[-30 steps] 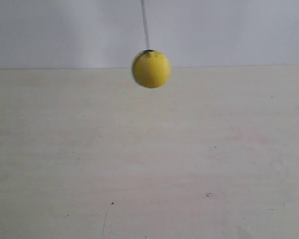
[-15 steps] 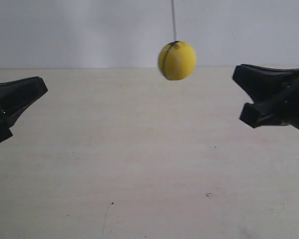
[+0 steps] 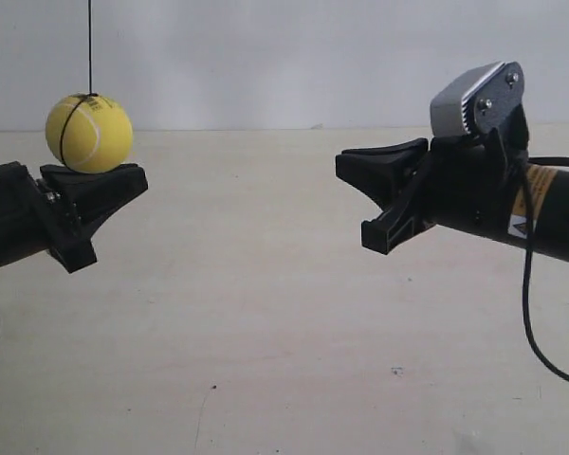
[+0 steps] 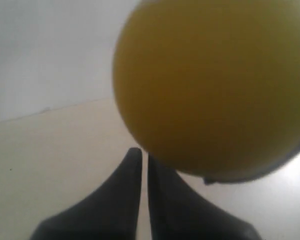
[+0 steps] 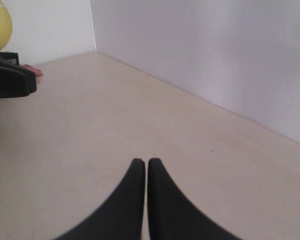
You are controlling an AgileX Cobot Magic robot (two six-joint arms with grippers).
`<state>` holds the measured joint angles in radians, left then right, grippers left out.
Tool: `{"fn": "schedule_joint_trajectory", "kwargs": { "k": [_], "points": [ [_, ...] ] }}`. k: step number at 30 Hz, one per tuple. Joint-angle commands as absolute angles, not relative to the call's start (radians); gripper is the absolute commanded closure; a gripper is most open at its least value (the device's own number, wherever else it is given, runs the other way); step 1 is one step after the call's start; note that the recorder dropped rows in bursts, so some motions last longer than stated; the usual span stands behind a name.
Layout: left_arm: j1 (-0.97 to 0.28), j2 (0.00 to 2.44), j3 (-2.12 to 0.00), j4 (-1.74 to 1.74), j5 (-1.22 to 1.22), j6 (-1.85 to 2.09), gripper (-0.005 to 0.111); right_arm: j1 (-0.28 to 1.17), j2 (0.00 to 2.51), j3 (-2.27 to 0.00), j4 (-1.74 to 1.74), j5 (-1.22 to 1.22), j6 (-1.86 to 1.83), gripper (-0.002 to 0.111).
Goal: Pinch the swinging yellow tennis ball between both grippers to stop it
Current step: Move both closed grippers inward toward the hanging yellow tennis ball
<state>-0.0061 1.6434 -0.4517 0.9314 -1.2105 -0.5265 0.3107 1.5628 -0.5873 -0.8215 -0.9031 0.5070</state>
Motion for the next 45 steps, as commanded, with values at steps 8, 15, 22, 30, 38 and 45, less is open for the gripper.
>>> {"fn": "schedule_joint_trajectory", "kwargs": {
  "k": [8,15,22,30,38,45],
  "points": [
    [-0.036,1.652,-0.483,0.893,-1.221,-0.499,0.102,0.315,1.588,-0.669,-0.899,-1.009,0.551,0.108],
    [-0.121,1.654,-0.522,0.905,-1.221,-0.472,0.102,0.358,1.616,-0.689,-0.898,-1.007,0.555,0.108],
    [-0.121,1.654,-0.522,0.917,-1.221,-0.455,0.102,0.358,1.616,-0.689,-0.898,-1.005,0.57,0.108],
    [-0.15,1.654,-0.523,0.95,-1.221,-0.463,0.102,0.358,1.616,-0.689,-0.912,-1.031,0.613,0.108],
    [-0.15,1.654,-0.524,0.938,-1.221,-0.463,0.102,0.358,1.616,-0.689,-0.913,-1.029,0.613,0.108],
    [-0.15,1.654,-0.524,0.938,-1.221,-0.463,0.102,0.358,1.616,-0.689,-0.915,-1.029,0.613,0.108]
  ]
}}
